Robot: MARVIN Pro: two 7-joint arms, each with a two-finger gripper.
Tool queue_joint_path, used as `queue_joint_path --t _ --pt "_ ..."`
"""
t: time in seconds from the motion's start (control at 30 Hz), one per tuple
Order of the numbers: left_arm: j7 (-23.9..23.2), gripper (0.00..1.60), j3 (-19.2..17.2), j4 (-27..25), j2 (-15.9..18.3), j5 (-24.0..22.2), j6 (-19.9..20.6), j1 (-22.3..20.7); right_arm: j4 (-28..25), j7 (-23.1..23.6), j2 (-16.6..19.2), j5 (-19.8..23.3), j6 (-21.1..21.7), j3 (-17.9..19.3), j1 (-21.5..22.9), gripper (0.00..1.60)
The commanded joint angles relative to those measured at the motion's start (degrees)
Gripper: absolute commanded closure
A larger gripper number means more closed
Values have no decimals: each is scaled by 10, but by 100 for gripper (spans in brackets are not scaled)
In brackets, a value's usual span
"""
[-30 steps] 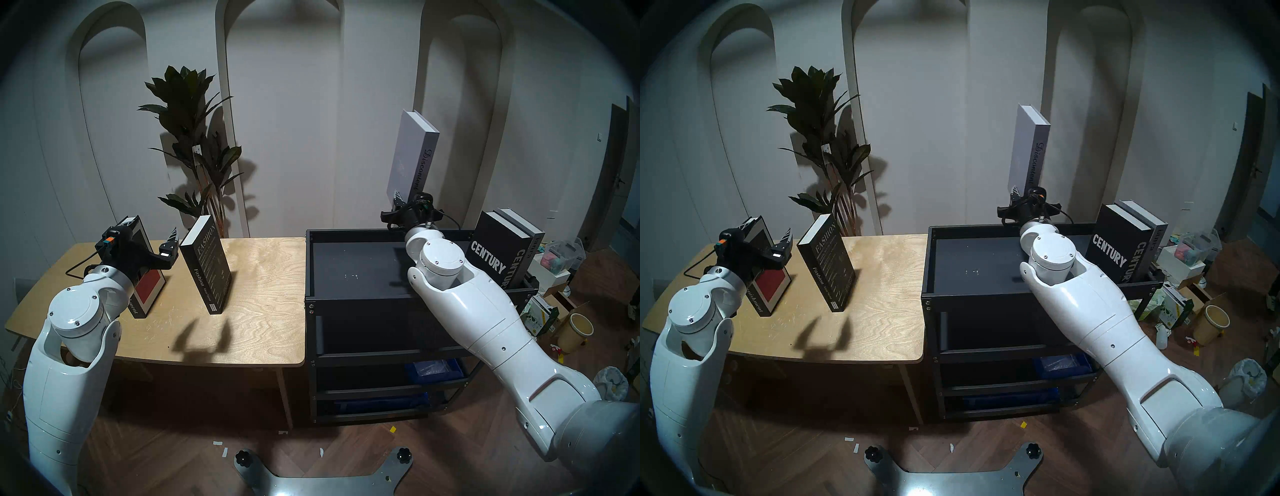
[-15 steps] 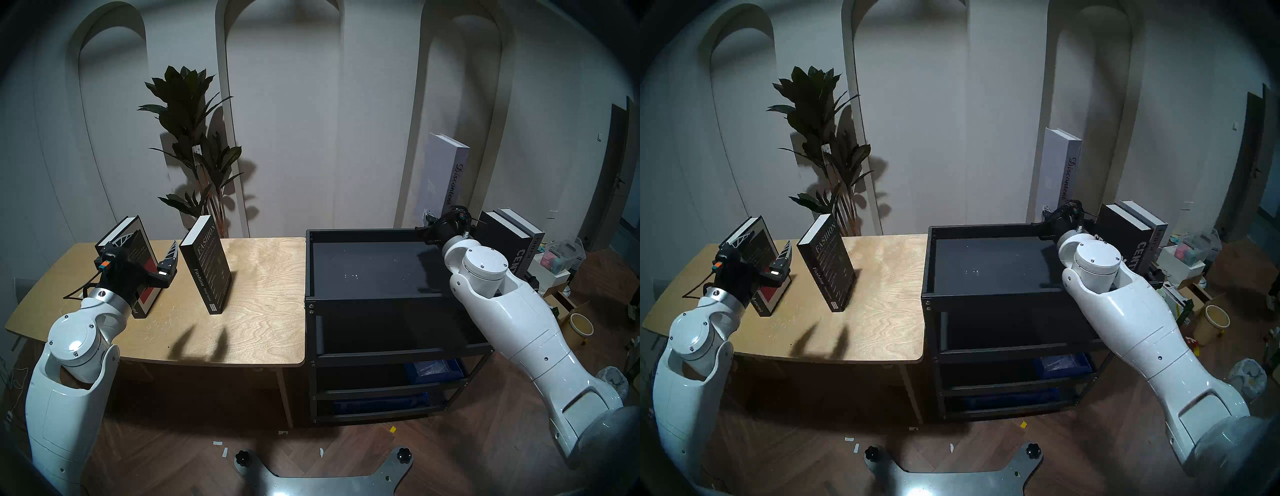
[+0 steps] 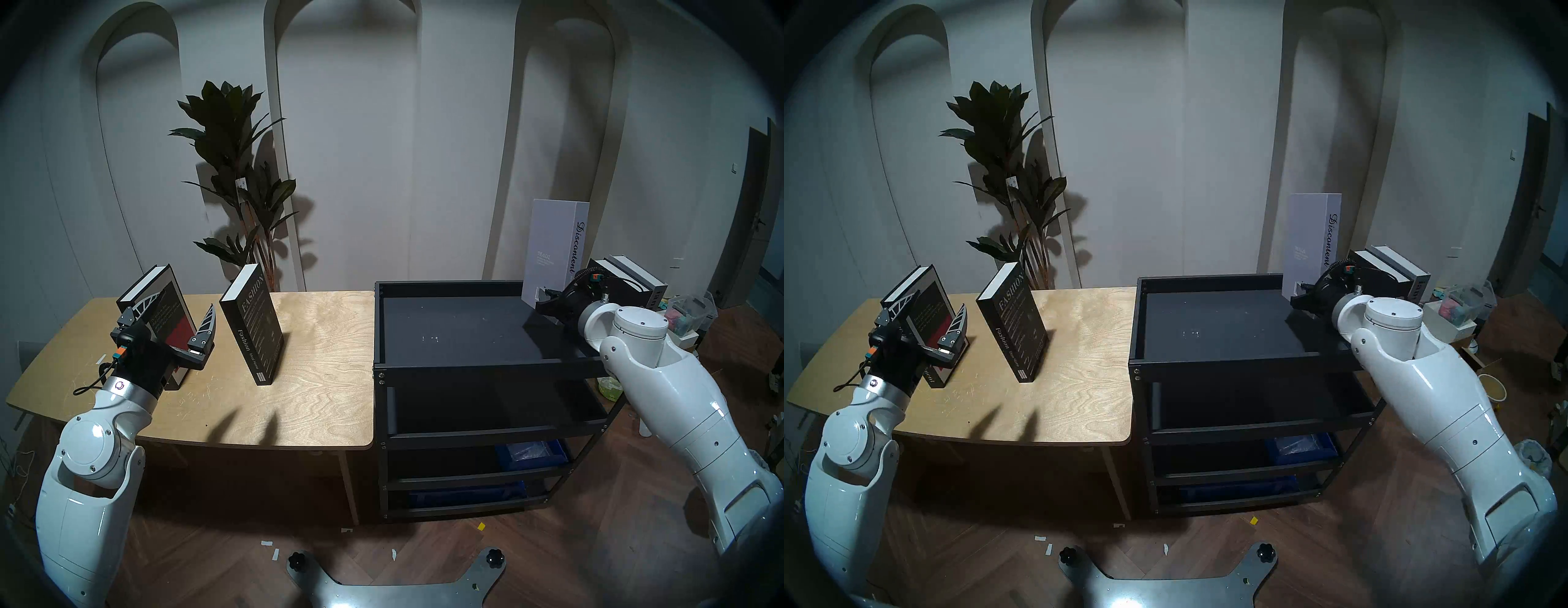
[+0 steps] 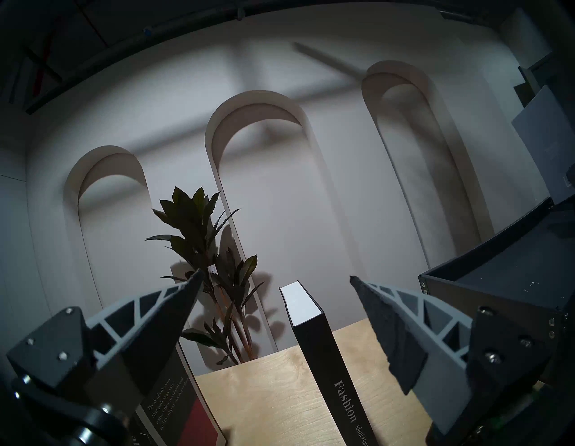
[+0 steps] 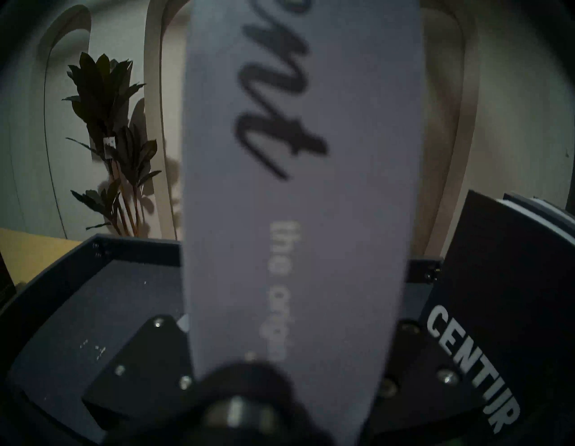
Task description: Move the books from the display table onto the shelf, standing them upright with spines facing out and tallest at one end
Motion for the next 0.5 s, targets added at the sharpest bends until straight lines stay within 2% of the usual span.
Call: queue_joint_path --t 0.0,0.17,0.23,0.47 --pt "-6 0 2 10 -11 6 -63 -6 15 28 12 -52 -41 -12 59 160" --pt "-8 0 4 19 -20 15 -98 -7 28 32 -11 -86 -70 -28 78 160" --pt "-8 0 3 26 -27 20 -119 -5 50 35 -20 -104 -91 -46 93 160" --pt "-10 0 6 40 -36 37 -162 -8 96 31 -60 -150 -145 -58 87 160"
